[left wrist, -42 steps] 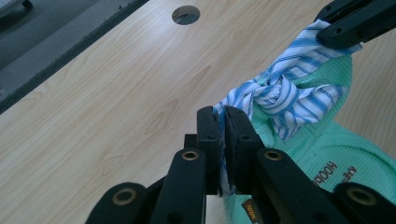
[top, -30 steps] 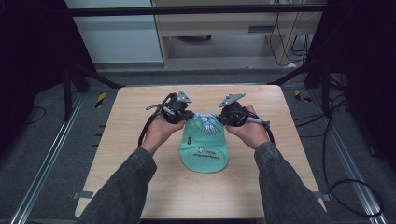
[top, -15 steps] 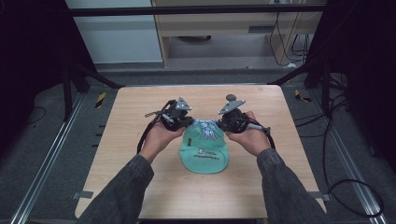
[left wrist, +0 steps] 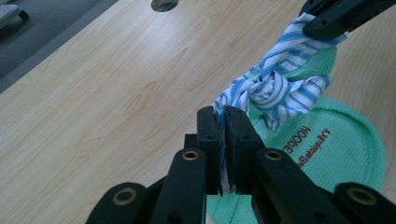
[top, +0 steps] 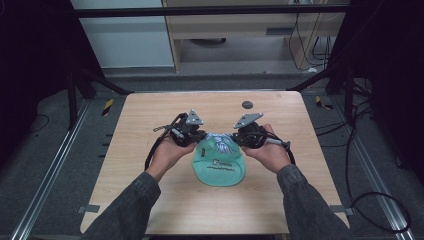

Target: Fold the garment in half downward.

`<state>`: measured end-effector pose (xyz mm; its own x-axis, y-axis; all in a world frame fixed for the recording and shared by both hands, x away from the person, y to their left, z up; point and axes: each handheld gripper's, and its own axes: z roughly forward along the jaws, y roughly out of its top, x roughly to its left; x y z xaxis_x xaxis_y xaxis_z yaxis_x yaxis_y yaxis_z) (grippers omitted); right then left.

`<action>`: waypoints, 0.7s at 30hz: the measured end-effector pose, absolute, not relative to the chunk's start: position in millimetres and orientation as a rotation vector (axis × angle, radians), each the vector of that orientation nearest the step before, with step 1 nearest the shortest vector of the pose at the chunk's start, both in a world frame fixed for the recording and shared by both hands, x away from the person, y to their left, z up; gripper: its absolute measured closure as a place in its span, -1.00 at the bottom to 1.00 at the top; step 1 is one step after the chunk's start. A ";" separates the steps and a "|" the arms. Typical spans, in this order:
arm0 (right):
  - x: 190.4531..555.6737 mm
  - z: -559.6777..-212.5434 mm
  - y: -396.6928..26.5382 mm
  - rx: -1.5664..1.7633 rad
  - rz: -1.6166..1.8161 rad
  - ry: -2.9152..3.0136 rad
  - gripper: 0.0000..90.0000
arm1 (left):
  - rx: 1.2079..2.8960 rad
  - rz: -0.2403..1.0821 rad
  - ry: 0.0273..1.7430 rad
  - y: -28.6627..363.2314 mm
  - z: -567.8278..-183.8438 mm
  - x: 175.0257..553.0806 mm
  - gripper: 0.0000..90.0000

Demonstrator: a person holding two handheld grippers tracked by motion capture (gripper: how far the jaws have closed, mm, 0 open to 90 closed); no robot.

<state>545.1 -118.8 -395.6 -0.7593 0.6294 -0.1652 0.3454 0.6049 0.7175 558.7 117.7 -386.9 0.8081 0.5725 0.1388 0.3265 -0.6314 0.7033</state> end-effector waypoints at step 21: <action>532.6 -406.6 -118.1 0.744 0.948 2.460 0.88 | 2.294 0.437 0.644 120.1 -405.7 544.5 0.89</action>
<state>532.6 -118.1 -406.6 -0.7787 0.6036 -0.1709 0.3330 0.6286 0.7029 544.5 120.1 -405.7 0.8189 0.5602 0.1244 0.3224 -0.6285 0.7079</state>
